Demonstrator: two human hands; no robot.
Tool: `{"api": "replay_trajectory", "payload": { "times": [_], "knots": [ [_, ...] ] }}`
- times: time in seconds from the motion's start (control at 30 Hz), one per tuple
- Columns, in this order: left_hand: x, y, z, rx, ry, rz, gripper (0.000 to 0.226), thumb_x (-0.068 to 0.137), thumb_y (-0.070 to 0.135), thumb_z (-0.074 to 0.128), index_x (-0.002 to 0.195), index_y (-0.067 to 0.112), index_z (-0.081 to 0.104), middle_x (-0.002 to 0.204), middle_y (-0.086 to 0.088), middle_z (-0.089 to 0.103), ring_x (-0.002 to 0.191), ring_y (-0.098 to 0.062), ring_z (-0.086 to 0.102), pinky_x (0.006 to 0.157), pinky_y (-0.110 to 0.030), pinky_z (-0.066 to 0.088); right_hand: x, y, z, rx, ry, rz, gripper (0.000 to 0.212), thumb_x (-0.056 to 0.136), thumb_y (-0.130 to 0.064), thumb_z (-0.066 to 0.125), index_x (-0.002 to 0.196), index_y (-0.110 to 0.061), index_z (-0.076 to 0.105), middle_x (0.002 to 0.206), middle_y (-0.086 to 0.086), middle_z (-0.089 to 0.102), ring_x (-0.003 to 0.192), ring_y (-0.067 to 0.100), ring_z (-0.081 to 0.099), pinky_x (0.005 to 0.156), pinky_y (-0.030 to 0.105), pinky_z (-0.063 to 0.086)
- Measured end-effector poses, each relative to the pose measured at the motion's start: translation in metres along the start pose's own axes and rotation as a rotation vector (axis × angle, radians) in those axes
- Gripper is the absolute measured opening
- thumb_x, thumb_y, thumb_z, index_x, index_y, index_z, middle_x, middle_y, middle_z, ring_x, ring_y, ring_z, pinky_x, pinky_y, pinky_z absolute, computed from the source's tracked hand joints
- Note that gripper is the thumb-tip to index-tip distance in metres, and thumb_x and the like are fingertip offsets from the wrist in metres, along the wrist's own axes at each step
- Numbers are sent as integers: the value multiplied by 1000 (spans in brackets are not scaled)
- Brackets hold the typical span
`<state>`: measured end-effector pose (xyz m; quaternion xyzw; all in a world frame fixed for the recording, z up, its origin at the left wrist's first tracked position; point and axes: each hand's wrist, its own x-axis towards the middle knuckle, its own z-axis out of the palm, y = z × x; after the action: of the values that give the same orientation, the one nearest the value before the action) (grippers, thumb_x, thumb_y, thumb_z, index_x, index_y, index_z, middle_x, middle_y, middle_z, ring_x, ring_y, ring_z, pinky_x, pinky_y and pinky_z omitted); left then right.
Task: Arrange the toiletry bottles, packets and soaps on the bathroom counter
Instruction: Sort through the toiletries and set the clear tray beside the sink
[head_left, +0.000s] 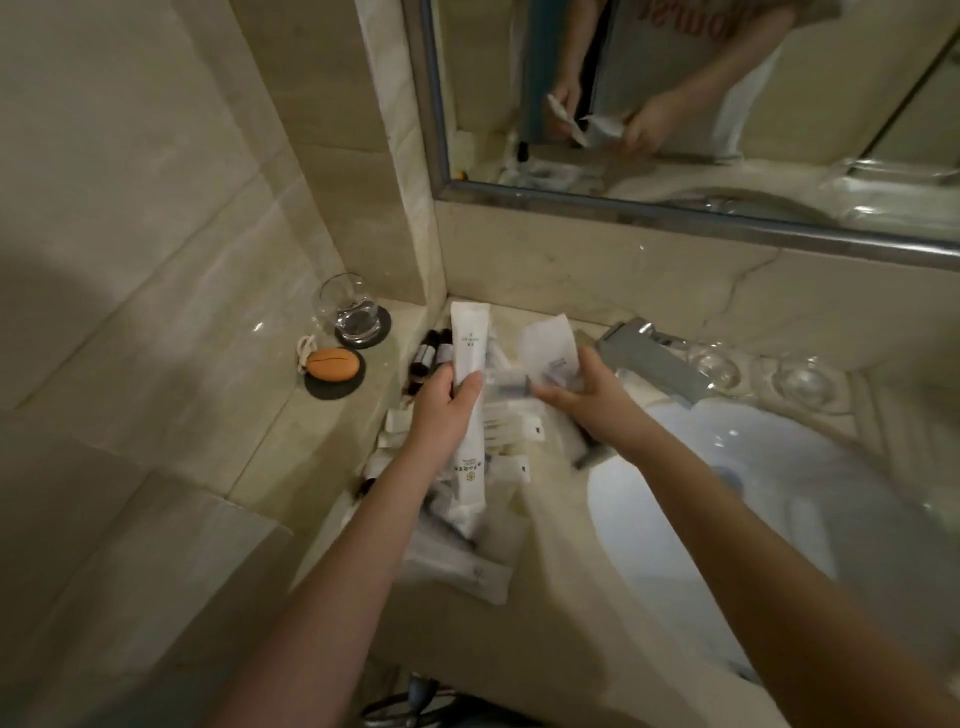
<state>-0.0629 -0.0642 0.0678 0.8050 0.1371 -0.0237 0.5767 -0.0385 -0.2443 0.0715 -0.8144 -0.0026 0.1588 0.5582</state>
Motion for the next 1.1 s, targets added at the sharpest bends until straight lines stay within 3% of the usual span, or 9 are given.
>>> {"api": "replay_trajectory", "payload": {
  "times": [0.17, 0.33, 0.47, 0.57, 0.67, 0.73, 0.83, 0.97, 1.1],
  "knots": [
    [-12, 13, 49, -6, -142, 67, 15, 96, 27, 47, 102, 15, 54, 90, -6, 57, 79, -16, 54, 72, -33, 47, -44, 27, -40, 21, 228, 61, 35, 93, -31, 55, 117, -8, 46, 106, 3, 57, 93, 17, 55, 68, 22, 43],
    [-36, 29, 105, -3, -311, 85, 24, 95, 28, 48, 104, 7, 55, 85, -6, 55, 74, -15, 52, 63, -25, 41, -92, 63, -86, 34, 390, 154, 29, 96, -31, 48, 101, -3, 43, 89, 4, 51, 83, 18, 49, 69, 27, 40],
    [-60, 43, 153, 31, -389, 98, 23, 95, 29, 48, 103, 9, 55, 87, -5, 59, 75, -15, 55, 67, -28, 46, -129, 93, -124, 128, 474, 194, 16, 94, -27, 50, 90, -15, 42, 87, 6, 48, 82, 25, 53, 74, 37, 46],
    [-76, 52, 193, 49, -438, 129, 18, 95, 27, 48, 100, 11, 54, 84, -3, 57, 75, -15, 54, 66, -25, 44, -155, 114, -158, 123, 580, 203, 16, 93, -16, 53, 98, -2, 50, 87, 7, 52, 79, 17, 50, 68, 26, 42],
    [-91, 59, 237, 80, -477, 126, 24, 95, 26, 49, 98, 3, 54, 84, -7, 54, 76, -18, 51, 63, -26, 39, -181, 134, -195, 127, 651, 203, 2, 90, -13, 56, 90, -16, 56, 79, -7, 58, 70, 4, 51, 58, 12, 43],
    [-102, 65, 268, 95, -502, 122, 27, 95, 25, 49, 99, -1, 54, 82, -8, 52, 73, -17, 50, 61, -24, 38, -195, 148, -225, 105, 696, 234, 1, 88, -15, 59, 87, -16, 59, 79, -5, 60, 72, 9, 54, 62, 23, 43],
    [-116, 77, 312, 112, -536, 131, 20, 96, 22, 47, 93, 3, 53, 74, -3, 50, 64, -14, 48, 55, -19, 39, -205, 170, -268, 100, 747, 266, 16, 84, -14, 62, 96, -4, 65, 90, 10, 67, 82, 21, 59, 73, 33, 45],
    [-119, 94, 359, 127, -528, 126, 17, 95, 22, 48, 80, 15, 49, 72, 0, 51, 69, -19, 50, 64, -30, 41, -201, 192, -322, 213, 807, 236, 20, 82, -17, 65, 99, -6, 66, 94, 14, 68, 79, 18, 58, 68, 30, 44],
    [-114, 108, 391, 164, -500, 132, 16, 95, 24, 48, 91, 10, 53, 73, 0, 49, 67, -16, 48, 60, -28, 39, -181, 200, -365, 515, 869, 205, 24, 87, -17, 63, 109, -8, 60, 99, 10, 62, 85, 23, 59, 71, 36, 49]
  ]
}}
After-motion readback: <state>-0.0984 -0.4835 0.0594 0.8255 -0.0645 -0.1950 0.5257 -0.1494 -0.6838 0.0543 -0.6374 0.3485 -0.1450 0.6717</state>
